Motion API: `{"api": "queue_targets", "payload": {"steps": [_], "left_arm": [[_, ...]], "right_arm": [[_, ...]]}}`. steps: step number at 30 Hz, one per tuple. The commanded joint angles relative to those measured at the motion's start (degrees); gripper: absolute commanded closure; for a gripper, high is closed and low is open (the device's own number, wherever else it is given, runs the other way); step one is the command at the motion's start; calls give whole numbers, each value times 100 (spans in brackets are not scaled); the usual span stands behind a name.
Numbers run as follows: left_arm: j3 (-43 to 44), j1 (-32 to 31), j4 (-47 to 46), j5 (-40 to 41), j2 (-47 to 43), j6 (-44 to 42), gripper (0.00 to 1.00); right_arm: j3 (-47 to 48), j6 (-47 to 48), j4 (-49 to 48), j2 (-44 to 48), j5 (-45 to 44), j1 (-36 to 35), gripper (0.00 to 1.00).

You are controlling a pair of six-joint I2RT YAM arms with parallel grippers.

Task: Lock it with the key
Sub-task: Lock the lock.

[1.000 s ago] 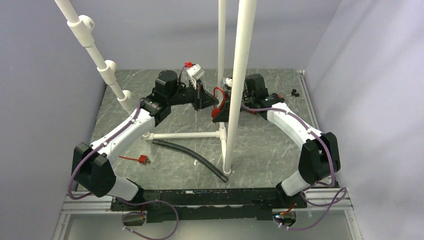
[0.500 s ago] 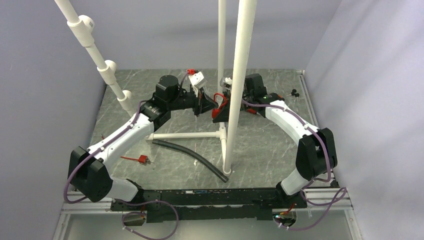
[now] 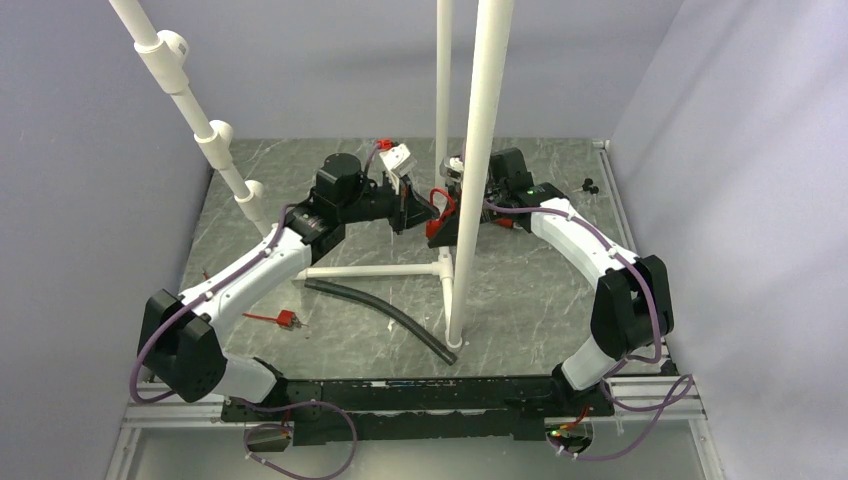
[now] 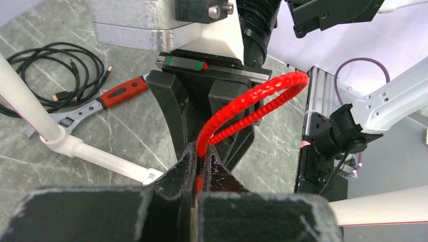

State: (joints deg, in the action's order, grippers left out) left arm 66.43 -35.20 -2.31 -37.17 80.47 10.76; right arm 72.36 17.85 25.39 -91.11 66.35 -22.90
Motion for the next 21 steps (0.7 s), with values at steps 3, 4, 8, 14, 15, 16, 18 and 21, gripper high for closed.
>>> {"api": "queue_targets", "payload": {"steps": [3, 4, 8, 14, 15, 16, 18, 21], "left_arm": [[-288, -284, 1555, -406, 371, 524, 100], [-309, -279, 1591, -357, 373, 566, 100], [-350, -255, 1759, -193, 397, 673, 100], [-290, -258, 2028, 238, 476, 759, 100], [-298, -259, 2028, 341, 502, 789, 100], [-288, -257, 2069, 443, 523, 828, 100], [-282, -253, 2086, 440, 586, 853, 100], [-326, -267, 1938, 184, 593, 894, 100]], "right_arm": [[687, 446, -791, 343, 255, 63, 100], [714, 485, -784, 342, 243, 70, 100], [723, 535, -745, 370, 247, 82, 100], [731, 658, -657, 430, 245, 89, 100], [732, 659, -665, 439, 249, 83, 100], [735, 659, -684, 449, 241, 77, 100], [727, 570, -776, 449, 230, 82, 100], [745, 382, -957, 427, 218, 77, 100]]}}
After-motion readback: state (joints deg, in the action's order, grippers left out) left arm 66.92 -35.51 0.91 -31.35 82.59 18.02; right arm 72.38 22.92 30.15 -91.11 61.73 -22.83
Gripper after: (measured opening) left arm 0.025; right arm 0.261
